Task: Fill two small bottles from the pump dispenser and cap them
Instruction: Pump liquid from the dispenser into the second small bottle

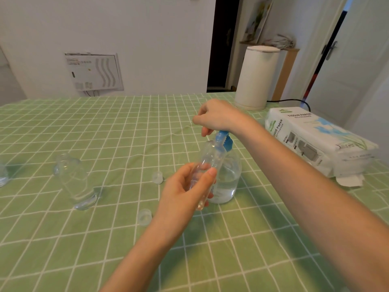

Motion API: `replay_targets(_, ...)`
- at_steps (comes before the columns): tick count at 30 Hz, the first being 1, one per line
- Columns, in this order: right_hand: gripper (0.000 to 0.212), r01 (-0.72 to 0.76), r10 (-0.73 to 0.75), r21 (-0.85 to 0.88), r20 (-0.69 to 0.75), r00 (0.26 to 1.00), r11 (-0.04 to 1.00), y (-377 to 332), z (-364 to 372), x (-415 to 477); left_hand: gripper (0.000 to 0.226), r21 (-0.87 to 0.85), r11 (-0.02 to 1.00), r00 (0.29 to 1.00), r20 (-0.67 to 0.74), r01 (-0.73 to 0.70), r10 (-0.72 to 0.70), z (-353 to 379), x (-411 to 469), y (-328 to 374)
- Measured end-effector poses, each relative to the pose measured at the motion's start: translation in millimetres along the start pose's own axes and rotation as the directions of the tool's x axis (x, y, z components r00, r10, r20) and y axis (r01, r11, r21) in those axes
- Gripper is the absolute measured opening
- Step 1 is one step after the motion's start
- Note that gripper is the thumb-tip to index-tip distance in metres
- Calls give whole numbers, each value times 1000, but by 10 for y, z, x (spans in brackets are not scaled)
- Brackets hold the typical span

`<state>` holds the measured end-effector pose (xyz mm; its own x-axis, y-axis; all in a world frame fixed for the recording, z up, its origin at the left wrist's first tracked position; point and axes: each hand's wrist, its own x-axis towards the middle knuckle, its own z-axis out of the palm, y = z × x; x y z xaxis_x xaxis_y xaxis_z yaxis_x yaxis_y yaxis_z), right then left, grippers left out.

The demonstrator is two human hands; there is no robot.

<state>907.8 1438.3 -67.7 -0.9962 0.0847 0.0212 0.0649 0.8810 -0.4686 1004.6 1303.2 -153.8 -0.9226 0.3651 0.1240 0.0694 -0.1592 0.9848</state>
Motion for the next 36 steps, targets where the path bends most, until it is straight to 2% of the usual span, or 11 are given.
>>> replay_targets(5, 40, 5, -5, 9, -13, 1000, 1000, 17, 15, 6, 44, 6, 1000, 1000, -6, 8, -8, 3, 2, -6)
replay_targets(13, 36, 40, -47, -63, -116, 992, 997, -66, -114, -11, 42, -7, 1000, 1000, 3, -22, 22, -11, 30, 45)
replay_targets(25, 38, 21, -21, -25, -9, 1000, 999, 9, 5, -11, 42, 41, 999, 1000, 5, 0, 0, -28, -2, 5)
replay_targets(36, 36, 33, -32, 8, -89, 996, 999, -19, -33, -32, 39, 94, 995, 999, 24, -25, 23, -95, 50, 74)
